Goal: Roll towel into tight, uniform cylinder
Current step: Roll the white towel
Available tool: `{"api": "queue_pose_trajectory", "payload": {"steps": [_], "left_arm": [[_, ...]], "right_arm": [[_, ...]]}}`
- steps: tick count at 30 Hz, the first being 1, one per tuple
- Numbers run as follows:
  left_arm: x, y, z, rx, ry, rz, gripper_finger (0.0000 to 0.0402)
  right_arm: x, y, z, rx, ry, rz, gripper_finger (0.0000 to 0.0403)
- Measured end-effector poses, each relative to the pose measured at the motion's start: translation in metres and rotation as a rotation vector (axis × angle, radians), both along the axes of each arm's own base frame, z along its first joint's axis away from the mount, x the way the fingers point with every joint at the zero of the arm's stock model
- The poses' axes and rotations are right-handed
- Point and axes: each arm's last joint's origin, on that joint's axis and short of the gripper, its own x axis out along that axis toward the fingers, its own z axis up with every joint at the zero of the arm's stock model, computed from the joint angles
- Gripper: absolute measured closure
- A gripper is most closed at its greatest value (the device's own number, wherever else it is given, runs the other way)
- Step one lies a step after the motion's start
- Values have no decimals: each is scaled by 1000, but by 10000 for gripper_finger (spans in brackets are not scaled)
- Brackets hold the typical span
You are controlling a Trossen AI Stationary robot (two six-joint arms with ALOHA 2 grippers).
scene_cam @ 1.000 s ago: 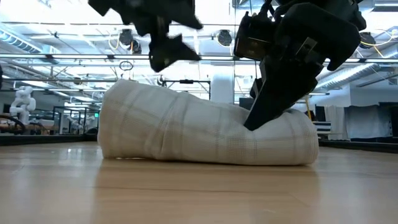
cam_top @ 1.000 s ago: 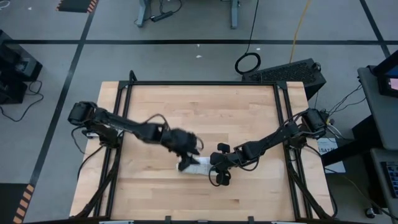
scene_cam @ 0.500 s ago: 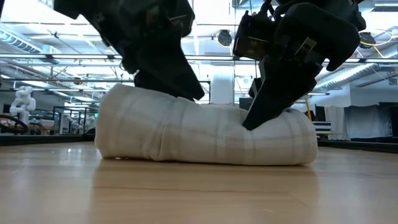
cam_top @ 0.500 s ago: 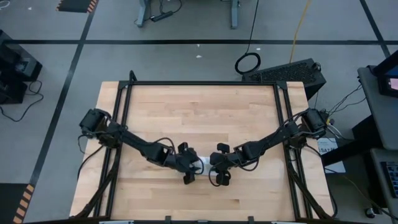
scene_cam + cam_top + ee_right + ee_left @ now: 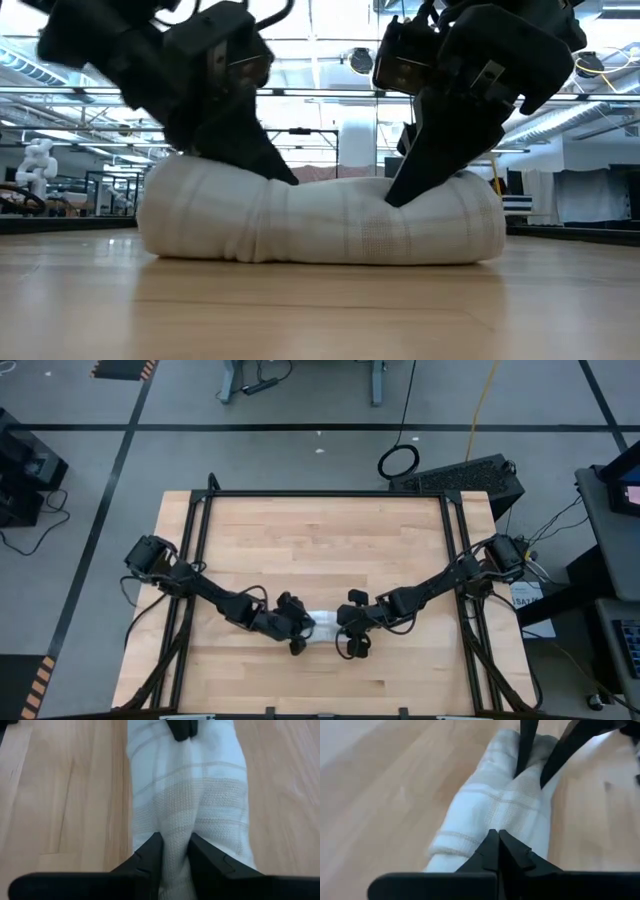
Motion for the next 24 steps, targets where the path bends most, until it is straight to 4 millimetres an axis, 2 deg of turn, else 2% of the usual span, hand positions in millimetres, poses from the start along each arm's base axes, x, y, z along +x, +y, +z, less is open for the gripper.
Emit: {"api": "queue_pose_trajectory", "payload": {"steps": [7,10,14,17,19,21,24], "left_arm": [[-10,1,-10,-41,-63,-3,389],[-10,1,-10,-38,-59,-15,389],[-11,0,-11,-28,-55,-30,389],[-11,0,-11,-28,-59,-34,389],[-10,0,-11,-32,-63,-36,389],[-10,0,-11,-35,-66,-39,389],[-10,-1,-9,-37,-72,-45,389]], "right_arm": [[-1,0,6,33,-3,22,321],[-6,-4,25,93,-28,52,321],[-15,-8,61,103,-152,82,317],[-13,-13,73,89,-308,33,318],[-10,-16,72,133,-451,16,323],[-7,-20,62,188,-573,-17,332],[-8,-25,28,242,-615,-53,359]]}}
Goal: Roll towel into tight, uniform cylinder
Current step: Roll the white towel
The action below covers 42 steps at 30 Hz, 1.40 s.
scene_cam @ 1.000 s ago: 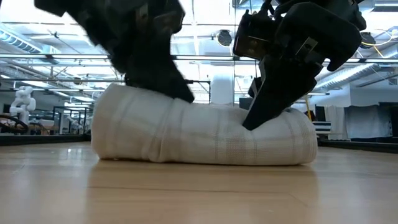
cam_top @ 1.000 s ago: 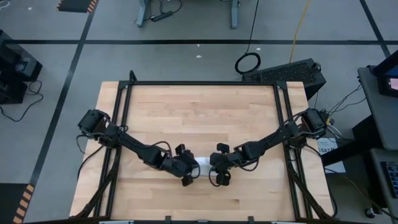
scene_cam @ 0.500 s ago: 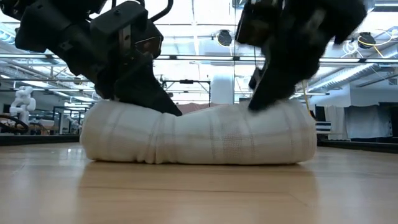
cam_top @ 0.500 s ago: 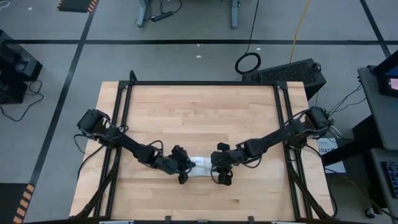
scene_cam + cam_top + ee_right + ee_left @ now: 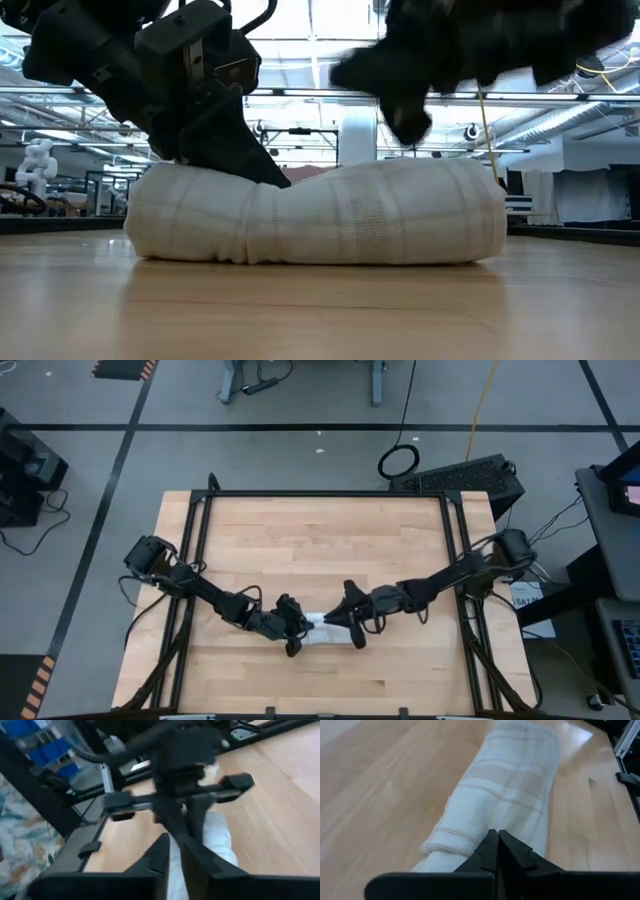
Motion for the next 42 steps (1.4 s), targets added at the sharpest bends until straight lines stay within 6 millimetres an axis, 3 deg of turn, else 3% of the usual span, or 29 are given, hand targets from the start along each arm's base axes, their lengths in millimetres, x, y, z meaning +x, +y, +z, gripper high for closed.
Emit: {"api": "queue_pose_trajectory", "payload": {"steps": [3,7,13,17,26,31,36,42], "left_arm": [[0,0,1,0,-1,-2,388],[0,1,1,-1,0,-1,388],[0,1,1,-9,9,-13,388],[-2,0,10,-44,5,-50,388],[-11,0,55,-67,-132,-97,388],[-11,0,34,51,-46,-40,388],[-7,-3,6,45,36,-25,388],[-9,-8,-5,60,66,1,388]], "right_arm": [[1,0,-27,28,-20,-5,393],[4,10,-61,21,25,17,396],[15,17,-86,14,60,3,402],[16,18,-93,26,64,-4,402],[15,17,-94,24,71,-5,403],[15,17,-95,22,77,-4,403],[15,17,-95,19,84,-4,403],[14,17,-97,14,99,-4,403]]}}
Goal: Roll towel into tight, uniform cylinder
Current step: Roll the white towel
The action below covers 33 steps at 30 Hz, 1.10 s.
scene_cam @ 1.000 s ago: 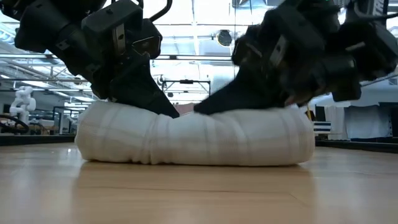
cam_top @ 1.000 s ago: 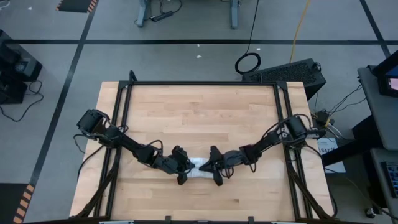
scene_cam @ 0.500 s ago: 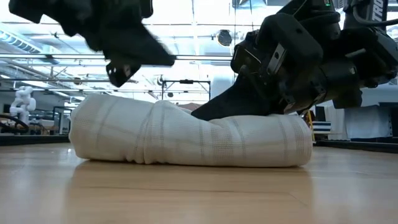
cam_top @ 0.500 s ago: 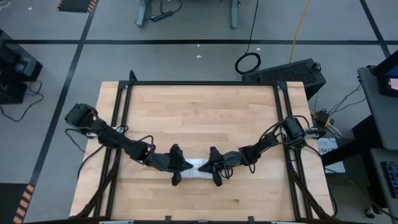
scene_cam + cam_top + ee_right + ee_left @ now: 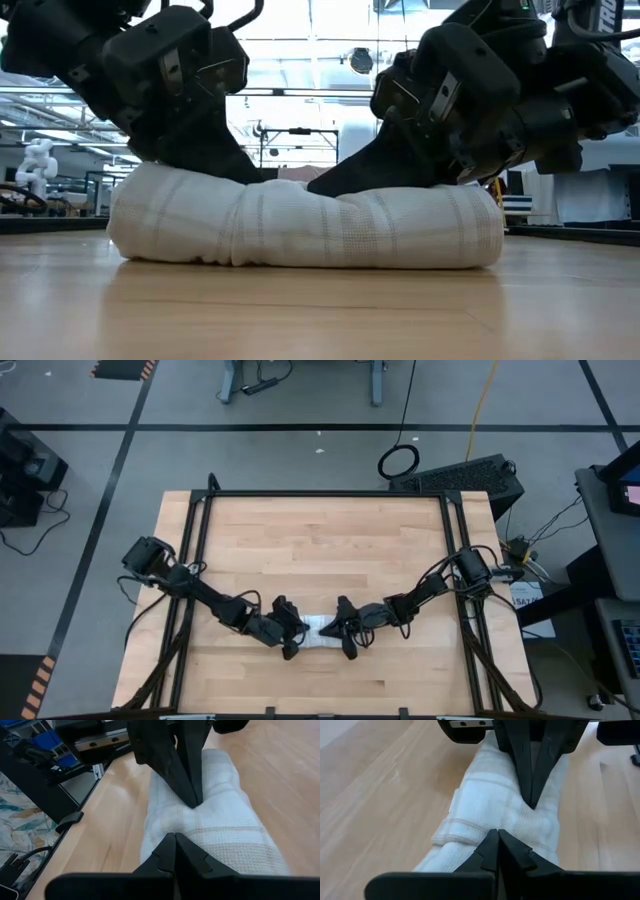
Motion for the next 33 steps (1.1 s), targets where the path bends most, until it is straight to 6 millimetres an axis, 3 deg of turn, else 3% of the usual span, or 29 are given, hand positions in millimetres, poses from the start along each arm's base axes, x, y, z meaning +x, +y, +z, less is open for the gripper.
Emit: {"api": "queue_pose_trajectory", "payload": {"steps": [10,16,23,29,33], "left_arm": [[-15,4,33,-33,16,-53,388],[-24,9,18,27,120,-39,388],[-29,11,8,-18,62,-19,388],[-28,10,15,-47,46,-37,388],[-31,12,35,-83,-7,-51,388]], "right_arm": [[1,0,5,20,-49,6,403],[1,3,15,85,-94,43,403],[-1,5,11,44,-26,52,403],[0,2,14,49,-51,56,403],[1,-1,34,114,-105,55,403]]}}
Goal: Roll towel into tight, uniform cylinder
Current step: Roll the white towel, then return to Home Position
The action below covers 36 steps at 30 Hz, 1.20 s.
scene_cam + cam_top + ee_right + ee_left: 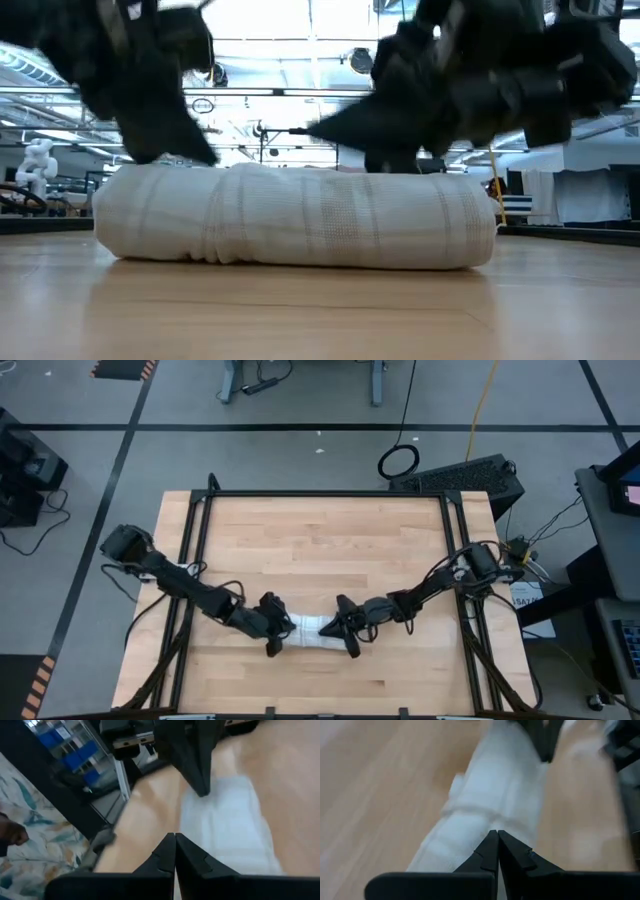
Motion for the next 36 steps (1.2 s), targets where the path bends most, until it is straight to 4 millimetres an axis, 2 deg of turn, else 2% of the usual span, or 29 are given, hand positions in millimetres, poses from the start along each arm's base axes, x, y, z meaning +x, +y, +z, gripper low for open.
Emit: {"api": "queue_pose_trajectory", "payload": {"steps": [5,7,10,13,16,19,22,25,30,36], "left_arm": [[-10,6,42,5,-155,-52,388],[-14,10,54,111,-198,-125,388],[-21,18,58,252,-172,-195,388],[-24,23,65,241,-191,-172,388],[-26,23,73,207,-248,-162,388],[-28,23,73,176,-355,-147,388],[-31,26,58,183,-466,-132,388],[-36,35,41,214,-489,-39,388],[-40,40,25,186,-452,13,388],[-43,41,18,227,-436,54,388]], "right_arm": [[-5,-8,38,-7,-12,-15,403],[-11,-15,52,-23,28,-32,403],[-22,-28,72,-110,76,-43,403],[-33,-43,95,-175,74,-62,403],[-48,-59,120,-165,58,-112,403],[-61,-72,134,-174,66,-148,403],[-72,-79,138,-252,113,-139,403],[-79,-80,132,-325,163,-118,403],[-82,-80,111,-354,127,-114,403],[-95,-74,86,-394,59,-172,403]]}}
